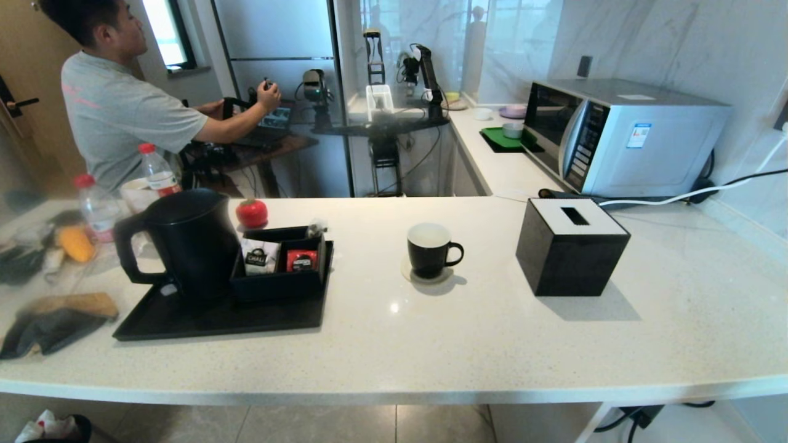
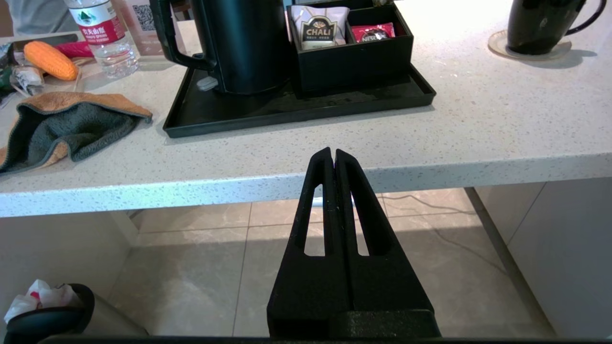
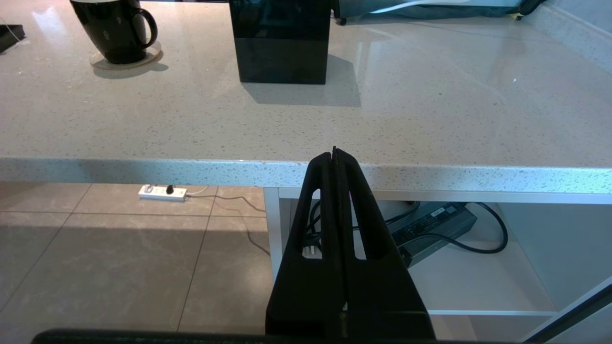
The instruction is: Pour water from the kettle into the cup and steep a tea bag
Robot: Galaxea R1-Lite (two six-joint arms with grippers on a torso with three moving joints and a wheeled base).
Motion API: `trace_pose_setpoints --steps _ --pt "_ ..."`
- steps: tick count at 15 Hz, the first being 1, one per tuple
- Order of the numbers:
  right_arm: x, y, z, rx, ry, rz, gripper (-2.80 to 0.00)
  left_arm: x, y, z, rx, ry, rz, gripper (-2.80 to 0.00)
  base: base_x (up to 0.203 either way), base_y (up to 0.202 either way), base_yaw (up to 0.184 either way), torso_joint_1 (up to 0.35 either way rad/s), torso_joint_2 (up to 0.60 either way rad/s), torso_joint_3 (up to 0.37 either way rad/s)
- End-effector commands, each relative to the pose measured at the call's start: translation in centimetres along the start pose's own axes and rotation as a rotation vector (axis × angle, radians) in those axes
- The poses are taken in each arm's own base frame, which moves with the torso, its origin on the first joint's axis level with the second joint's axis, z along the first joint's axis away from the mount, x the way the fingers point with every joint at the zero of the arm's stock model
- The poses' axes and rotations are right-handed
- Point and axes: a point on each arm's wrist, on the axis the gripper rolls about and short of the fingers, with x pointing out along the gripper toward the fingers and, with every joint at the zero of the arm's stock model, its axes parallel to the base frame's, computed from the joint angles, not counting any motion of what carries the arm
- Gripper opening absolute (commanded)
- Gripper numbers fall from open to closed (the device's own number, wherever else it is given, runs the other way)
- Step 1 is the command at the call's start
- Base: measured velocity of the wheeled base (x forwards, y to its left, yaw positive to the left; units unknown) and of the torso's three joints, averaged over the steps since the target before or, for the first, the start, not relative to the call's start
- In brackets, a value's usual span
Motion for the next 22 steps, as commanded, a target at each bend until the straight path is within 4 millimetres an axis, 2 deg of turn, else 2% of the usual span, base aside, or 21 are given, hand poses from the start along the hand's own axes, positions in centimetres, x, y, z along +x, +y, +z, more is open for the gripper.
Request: trace_pose_setpoints --steps 1,7,8,10,12,14,17,19,22 --pt "0.0 0.0 0.0 -0.001 0.001 0.0 -2.8 0.0 0.0 0.0 0.001 0.0 0.0 -2.8 0.0 0.0 0.0 0.0 0.0 0.0" --pt "0.0 0.0 0.0 -0.001 0.001 0.001 -2.8 0.0 0.0 -0.1 0.0 0.009 -0.001 -2.8 0.0 0.0 0.0 0.0 0.0 0.0" --pt "0.0 0.0 0.0 -0.001 0.001 0.0 -2.8 -0.1 0.0 0.5 0.001 -0.002 0.004 -2.8 0.0 0.0 0.0 0.0 0.0 0.0" --pt "0.0 0.0 0.0 -0.001 0.001 0.001 -2.8 -0.4 0.3 3.1 -0.008 0.027 0.039 -2.8 0.0 0.0 0.0 0.0 0.0 0.0" --pt "0.0 0.0 0.0 0.0 0.001 0.0 -2.8 0.5 0.7 6.3 -0.018 0.094 0.099 -2.8 0.0 0.0 0.0 0.0 0.0 0.0" --pt "0.0 0.0 0.0 0.0 0.001 0.001 -2.8 2.3 1.1 9.9 -0.016 0.142 0.164 -2.8 0.0 0.0 0.0 0.0 0.0 0.0" --pt "0.0 0.0 0.0 -0.001 0.001 0.001 -2.8 6.9 1.7 14.4 -0.008 0.184 0.298 -2.8 0.0 0.0 0.0 0.0 0.0 0.0" --pt "0.0 0.0 0.0 0.0 0.001 0.001 -2.8 10.6 2.3 16.1 -0.007 0.198 0.426 -2.8 0.0 0.0 0.0 0.0 0.0 0.0" --pt "0.0 0.0 0.0 0.0 0.001 0.001 -2.8 15.3 4.8 16.2 -0.012 0.264 0.664 -2.8 0.0 0.0 0.0 0.0 0.0 0.0"
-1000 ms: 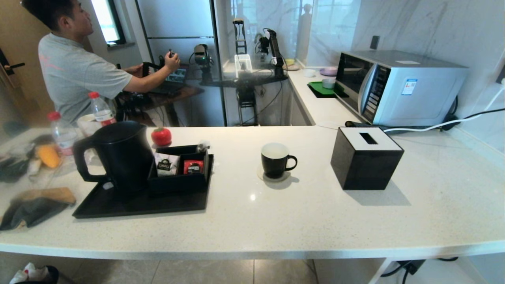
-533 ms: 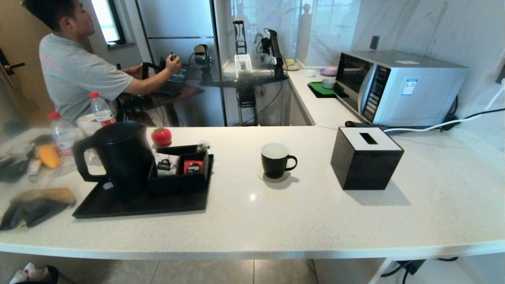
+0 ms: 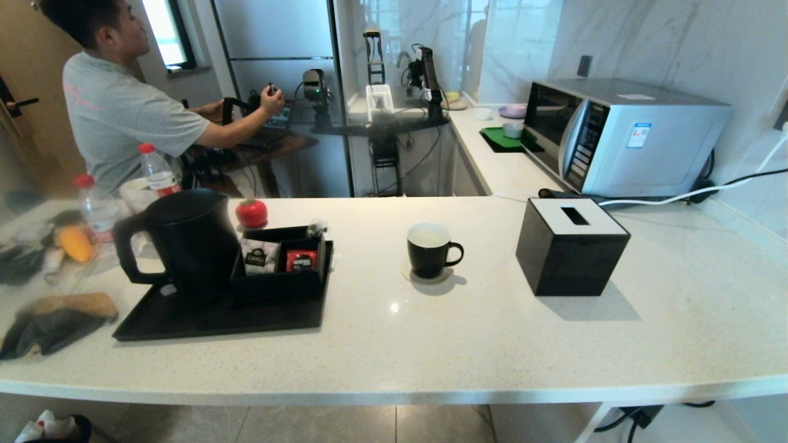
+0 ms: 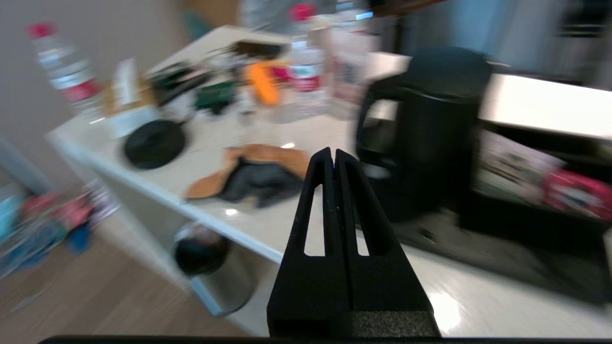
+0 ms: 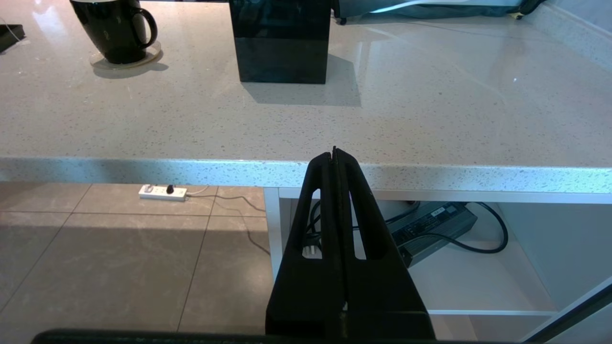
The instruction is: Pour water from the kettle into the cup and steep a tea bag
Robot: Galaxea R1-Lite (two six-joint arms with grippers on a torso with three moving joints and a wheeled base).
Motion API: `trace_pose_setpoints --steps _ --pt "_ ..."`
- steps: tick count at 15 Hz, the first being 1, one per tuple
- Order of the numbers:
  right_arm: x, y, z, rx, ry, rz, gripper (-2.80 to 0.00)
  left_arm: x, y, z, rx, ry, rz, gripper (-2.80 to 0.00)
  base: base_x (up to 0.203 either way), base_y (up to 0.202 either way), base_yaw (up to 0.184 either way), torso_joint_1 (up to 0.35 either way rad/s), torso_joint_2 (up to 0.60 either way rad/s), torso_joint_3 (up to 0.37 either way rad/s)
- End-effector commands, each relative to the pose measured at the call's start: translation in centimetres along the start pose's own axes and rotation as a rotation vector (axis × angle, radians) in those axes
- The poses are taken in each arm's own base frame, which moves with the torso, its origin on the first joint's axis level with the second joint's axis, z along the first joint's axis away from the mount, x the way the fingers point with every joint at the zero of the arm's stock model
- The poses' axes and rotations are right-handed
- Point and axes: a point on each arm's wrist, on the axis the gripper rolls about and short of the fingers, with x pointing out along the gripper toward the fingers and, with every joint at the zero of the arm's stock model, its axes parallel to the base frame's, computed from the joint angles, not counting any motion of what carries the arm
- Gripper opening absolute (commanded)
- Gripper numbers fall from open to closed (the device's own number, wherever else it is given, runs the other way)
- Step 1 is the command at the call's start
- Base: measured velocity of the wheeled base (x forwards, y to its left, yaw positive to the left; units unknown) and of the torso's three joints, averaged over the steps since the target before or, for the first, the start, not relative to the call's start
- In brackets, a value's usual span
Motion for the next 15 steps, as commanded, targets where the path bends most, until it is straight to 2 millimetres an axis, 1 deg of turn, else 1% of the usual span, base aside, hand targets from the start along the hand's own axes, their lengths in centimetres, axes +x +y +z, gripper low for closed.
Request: trace_pose_setpoints --steps 1,2,3,5,6,8,9,10,11,15 --pt "0.0 0.0 0.0 -0.001 0.001 0.0 -2.8 5.6 -0.8 -1.0 0.049 0.155 0.135 -2.8 0.0 0.0 0.0 0.0 0.0 0.0" --pt "0.0 0.0 0.0 -0.002 0.001 -0.001 -2.8 7.2 -0.4 -1.4 0.044 0.195 0.164 -2.8 0.0 0.0 0.0 0.0 0.0 0.0" --pt "0.0 0.0 0.0 -0.001 0.001 0.0 -2.8 8.1 0.2 -1.9 0.028 0.22 0.155 -2.8 0.0 0.0 0.0 0.0 0.0 0.0" --pt "0.0 0.0 0.0 -0.002 0.001 0.001 -2.8 10.2 0.9 -3.7 0.0 0.282 0.072 -2.8 0.0 0.0 0.0 0.0 0.0 0.0" --pt "0.0 0.0 0.0 0.0 0.001 0.0 -2.8 11.2 1.0 -4.4 -0.009 0.284 0.052 0.0 0.0 0.0 0.0 0.0 0.0 0.0" --pt "0.0 0.0 0.0 -0.002 0.001 0.001 -2.8 12.9 0.8 -6.0 -0.014 0.246 0.033 0.0 0.0 0.0 0.0 0.0 0.0 0.0" --pt "0.0 0.0 0.0 -0.001 0.001 0.0 -2.8 13.2 0.6 -7.4 -0.005 0.249 0.022 0.0 0.0 0.0 0.0 0.0 0.0 0.0" --pt "0.0 0.0 0.0 0.0 0.001 -0.001 -2.8 13.6 0.1 -8.7 0.006 0.243 0.005 0.0 0.0 0.0 0.0 0.0 0.0 0.0" --pt "0.0 0.0 0.0 0.0 0.001 0.0 -2.8 14.0 -0.4 -9.7 0.012 0.228 -0.01 0.0 0.0 0.0 0.0 0.0 0.0 0.0" --pt "0.0 0.0 0.0 -0.002 0.001 -0.001 -2.8 15.9 -2.4 -13.0 0.031 0.178 -0.025 0.0 0.0 0.0 0.0 0.0 0.0 0.0"
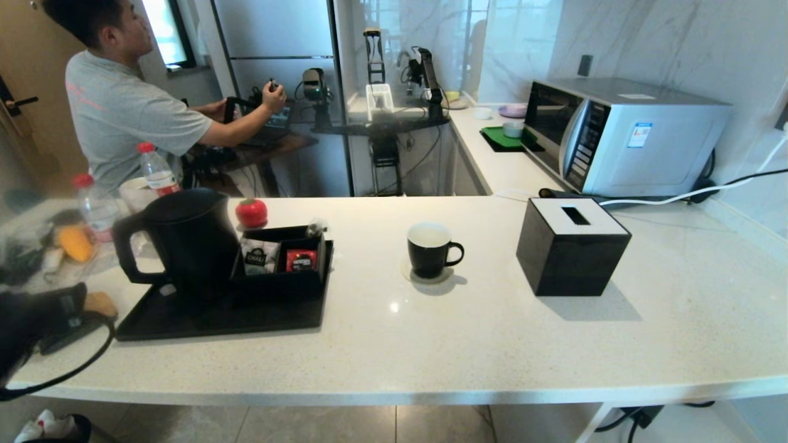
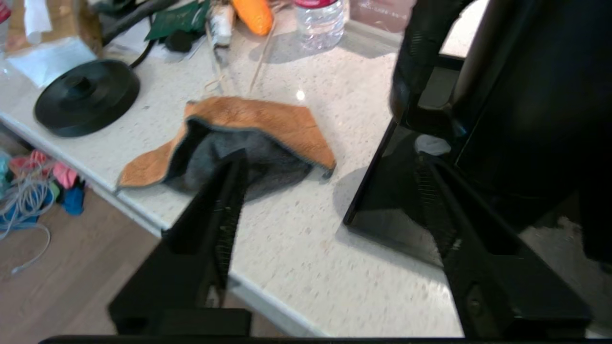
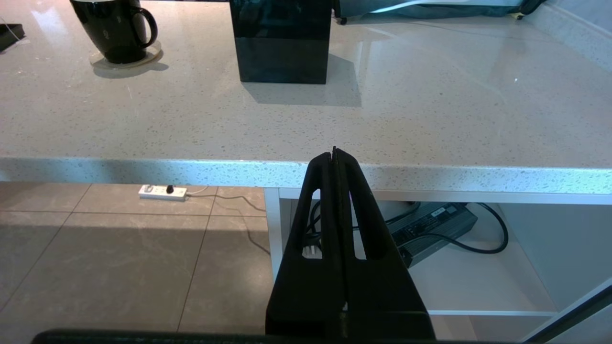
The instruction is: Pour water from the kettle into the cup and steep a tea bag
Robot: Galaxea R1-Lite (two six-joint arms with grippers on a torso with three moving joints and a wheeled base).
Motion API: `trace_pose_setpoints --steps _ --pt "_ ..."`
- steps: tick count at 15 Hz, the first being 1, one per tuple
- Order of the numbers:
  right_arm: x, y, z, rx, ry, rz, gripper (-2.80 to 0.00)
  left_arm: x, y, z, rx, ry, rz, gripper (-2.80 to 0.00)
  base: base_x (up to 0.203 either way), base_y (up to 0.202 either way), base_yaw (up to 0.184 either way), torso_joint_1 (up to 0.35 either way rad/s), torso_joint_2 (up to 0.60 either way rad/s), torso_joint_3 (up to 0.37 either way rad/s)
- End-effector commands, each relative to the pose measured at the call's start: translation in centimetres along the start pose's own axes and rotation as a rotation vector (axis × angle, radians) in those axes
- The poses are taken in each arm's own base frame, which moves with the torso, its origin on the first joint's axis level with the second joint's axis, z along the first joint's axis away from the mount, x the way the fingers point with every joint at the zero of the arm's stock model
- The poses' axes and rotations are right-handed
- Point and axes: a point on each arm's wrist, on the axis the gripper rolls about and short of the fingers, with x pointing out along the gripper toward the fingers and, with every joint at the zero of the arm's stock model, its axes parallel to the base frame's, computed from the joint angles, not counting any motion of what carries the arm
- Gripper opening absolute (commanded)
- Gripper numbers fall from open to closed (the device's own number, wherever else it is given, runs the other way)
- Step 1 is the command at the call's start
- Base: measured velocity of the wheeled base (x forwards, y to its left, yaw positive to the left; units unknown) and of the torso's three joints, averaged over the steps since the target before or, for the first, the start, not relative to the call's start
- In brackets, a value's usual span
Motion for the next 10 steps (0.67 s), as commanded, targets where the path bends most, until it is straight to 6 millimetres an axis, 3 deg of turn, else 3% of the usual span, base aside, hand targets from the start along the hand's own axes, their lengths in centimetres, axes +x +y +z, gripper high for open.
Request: trace_pose_setpoints --steps 1,4,10 --pt "0.0 0.0 0.0 0.0 0.001 -0.001 -2.8 2.2 -1.5 -2.4 0.019 0.015 0.002 0.0 0.0 0.0 0.0 0.0 0.0 0.0" --pt "0.0 0.0 0.0 0.0 0.001 -0.001 -2.8 4.2 -2.7 -3.4 0.058 -0.088 0.044 0.0 0.0 0.0 0.0 0.0 0.0 0.0" --pt "0.0 0.0 0.0 -0.001 0.001 0.0 -2.8 5.9 -2.9 -2.8 0.054 -0.136 0.14 0.0 0.0 0.0 0.0 0.0 0.0 0.0"
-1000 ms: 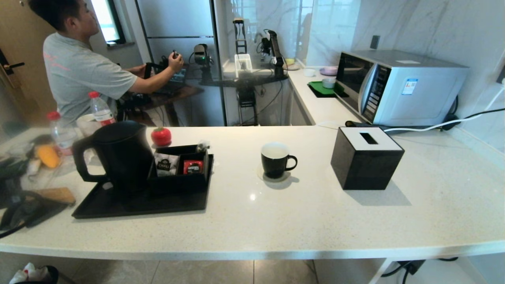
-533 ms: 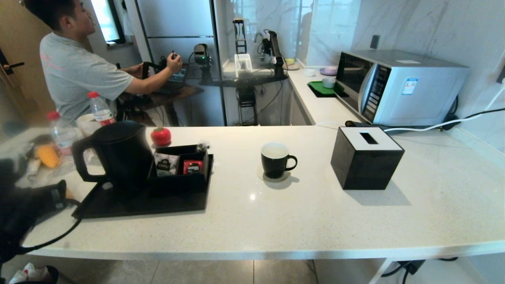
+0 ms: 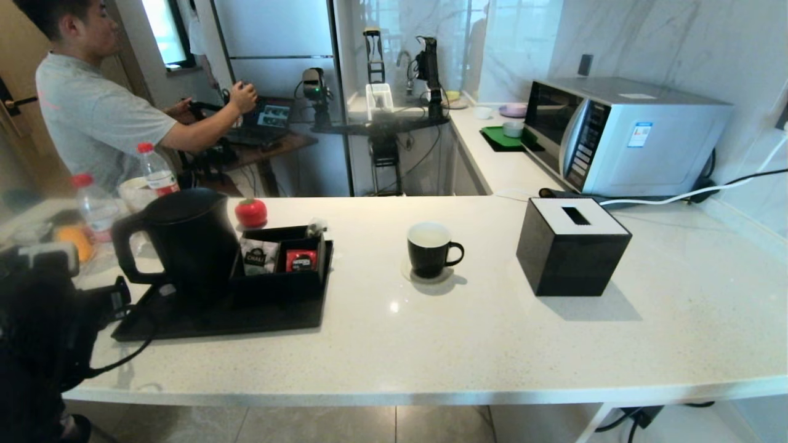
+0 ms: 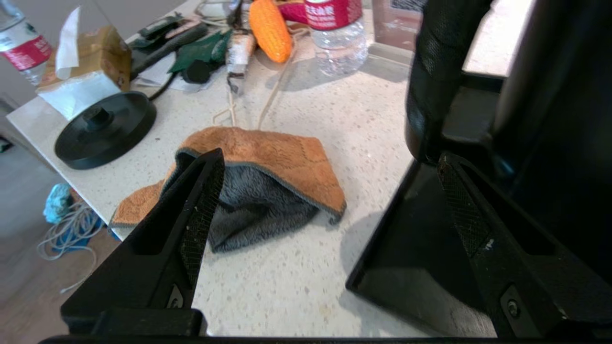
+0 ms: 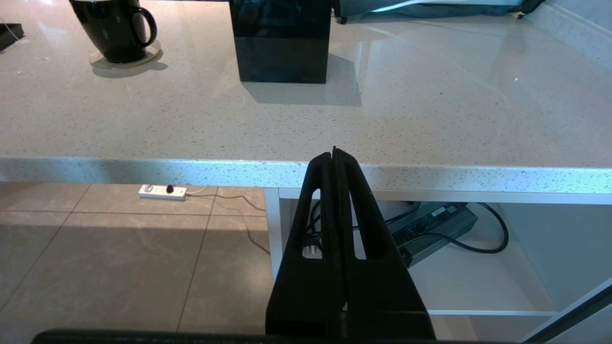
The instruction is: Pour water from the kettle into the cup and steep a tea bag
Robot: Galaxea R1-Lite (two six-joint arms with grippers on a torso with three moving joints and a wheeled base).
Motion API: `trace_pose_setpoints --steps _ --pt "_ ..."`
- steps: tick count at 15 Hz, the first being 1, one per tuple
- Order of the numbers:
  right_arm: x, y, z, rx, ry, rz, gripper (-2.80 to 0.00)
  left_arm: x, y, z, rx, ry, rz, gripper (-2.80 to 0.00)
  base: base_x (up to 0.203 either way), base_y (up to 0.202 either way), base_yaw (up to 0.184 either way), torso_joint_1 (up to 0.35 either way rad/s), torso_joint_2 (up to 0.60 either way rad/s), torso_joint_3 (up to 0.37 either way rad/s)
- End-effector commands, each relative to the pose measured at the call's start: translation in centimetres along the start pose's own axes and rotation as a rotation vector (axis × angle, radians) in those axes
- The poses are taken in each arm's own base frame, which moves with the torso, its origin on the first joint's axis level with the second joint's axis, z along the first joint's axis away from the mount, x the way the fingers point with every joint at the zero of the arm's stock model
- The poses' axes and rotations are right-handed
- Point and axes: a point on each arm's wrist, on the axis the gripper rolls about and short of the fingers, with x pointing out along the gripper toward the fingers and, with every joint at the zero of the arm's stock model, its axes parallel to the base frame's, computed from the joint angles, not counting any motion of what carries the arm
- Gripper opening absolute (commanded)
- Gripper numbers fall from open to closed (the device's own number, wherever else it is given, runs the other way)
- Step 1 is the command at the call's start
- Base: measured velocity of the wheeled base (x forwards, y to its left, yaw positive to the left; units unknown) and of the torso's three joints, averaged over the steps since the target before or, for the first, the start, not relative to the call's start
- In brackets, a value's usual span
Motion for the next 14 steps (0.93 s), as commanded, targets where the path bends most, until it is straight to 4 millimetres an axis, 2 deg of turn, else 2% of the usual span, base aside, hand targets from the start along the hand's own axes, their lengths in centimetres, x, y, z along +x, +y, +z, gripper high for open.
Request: trace_pose_setpoints --steps 1,14 --pt "0.0 0.0 0.0 -0.001 0.001 0.0 -2.8 0.9 -0.1 0.4 -0.022 -0.047 0.034 0.0 0.0 0.0 0.0 0.0 0.0 0.0" --pt "0.0 0.0 0.0 -0.001 0.001 -0.001 -2.8 2.4 -0.4 0.4 -0.144 -0.062 0.09 0.0 0.0 0.0 0.0 0.0 0.0 0.0"
